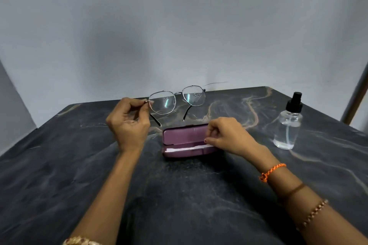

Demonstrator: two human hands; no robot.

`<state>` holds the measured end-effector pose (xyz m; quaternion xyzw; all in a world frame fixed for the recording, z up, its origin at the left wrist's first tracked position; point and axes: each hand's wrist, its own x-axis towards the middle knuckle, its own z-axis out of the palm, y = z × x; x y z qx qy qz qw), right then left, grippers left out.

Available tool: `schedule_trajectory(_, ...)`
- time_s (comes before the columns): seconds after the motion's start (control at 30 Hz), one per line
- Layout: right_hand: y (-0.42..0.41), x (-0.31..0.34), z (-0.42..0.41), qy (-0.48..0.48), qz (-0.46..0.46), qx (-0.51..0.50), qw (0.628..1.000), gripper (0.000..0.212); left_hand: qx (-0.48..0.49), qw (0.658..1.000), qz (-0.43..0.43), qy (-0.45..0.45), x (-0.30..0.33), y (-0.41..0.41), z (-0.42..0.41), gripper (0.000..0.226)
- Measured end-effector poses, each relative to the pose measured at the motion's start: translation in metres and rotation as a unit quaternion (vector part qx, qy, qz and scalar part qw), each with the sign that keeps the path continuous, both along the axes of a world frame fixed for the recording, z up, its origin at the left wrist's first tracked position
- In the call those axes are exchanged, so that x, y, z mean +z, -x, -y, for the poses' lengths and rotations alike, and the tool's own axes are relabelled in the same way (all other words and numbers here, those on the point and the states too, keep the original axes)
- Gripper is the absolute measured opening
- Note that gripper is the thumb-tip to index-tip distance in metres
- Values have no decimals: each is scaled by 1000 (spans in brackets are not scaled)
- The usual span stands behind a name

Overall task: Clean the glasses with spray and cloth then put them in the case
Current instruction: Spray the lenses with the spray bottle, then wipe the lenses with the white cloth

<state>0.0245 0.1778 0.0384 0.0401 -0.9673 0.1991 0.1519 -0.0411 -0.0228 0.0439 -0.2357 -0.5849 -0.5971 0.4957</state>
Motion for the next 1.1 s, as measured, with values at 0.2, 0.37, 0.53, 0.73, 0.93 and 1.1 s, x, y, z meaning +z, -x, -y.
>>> schedule_trajectory(0.2, -3, -2, -13, -26, 51, -31, 998, 18, -12, 1000, -4, -9, 0, 2, -1, 9)
schedule_trajectory(0.37, -3, -2, -9, -69, 54, -35, 996, 23, 3, 1000, 9, 0, 0, -1, -2, 6)
schedule_trajectory(0.53, -2, -3, -6, -76, 77, -20, 994, 18, -3, 1000, -12, 8, 4, -5, -3, 13)
schedule_trajectory(0.73, -3, -6, -5, -84, 80, 18, 993, 10, 5, 1000, -28, -1, 6, -6, -1, 12)
schedule_trajectory(0.93, -4, -3, -14, 22, 15, 47, 999, 16, -10, 999, -32, 14, 9, -11, -3, 10)
schedule_trajectory(1.1, -5, 0, -10, 303, 0, 35, 952, 21, -4, 999, -47, 20, 11, -13, -4, 8)
